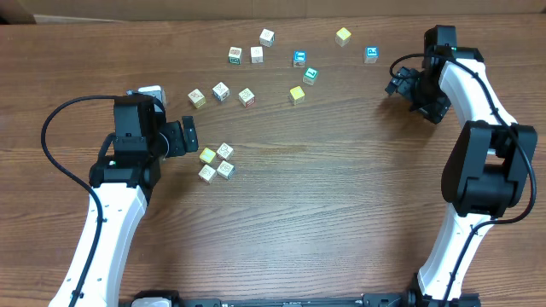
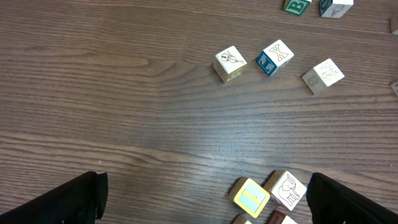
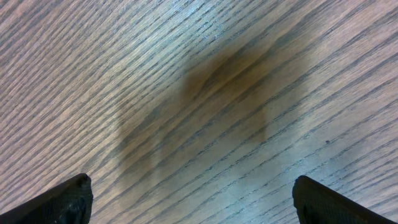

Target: Form a circle

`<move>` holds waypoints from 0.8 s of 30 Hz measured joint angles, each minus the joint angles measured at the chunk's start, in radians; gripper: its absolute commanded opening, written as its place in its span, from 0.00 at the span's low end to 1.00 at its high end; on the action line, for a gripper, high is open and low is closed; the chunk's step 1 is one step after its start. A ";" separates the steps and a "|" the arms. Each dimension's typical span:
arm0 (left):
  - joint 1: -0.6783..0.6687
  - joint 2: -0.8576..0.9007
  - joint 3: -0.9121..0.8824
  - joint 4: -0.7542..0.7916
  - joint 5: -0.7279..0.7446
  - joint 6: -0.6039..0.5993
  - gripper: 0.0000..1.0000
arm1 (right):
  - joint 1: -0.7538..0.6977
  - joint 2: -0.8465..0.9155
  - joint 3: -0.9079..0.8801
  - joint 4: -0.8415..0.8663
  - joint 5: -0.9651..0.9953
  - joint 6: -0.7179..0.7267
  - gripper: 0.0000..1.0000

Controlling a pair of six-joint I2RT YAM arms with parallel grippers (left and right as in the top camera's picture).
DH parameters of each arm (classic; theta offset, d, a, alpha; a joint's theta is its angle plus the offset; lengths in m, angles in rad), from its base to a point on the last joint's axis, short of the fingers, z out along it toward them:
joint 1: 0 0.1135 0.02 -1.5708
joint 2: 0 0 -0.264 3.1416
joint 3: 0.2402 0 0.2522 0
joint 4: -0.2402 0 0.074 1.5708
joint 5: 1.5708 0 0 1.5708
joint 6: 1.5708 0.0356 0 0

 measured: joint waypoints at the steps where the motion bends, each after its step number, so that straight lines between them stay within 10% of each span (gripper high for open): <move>1: 0.000 0.000 0.000 0.000 0.000 -0.002 1.00 | 0.000 0.000 0.000 -0.001 0.000 0.000 1.00; 24: 0.000 -0.271 -0.277 0.090 -0.124 0.054 1.00 | 0.000 0.000 0.000 0.000 0.000 0.000 1.00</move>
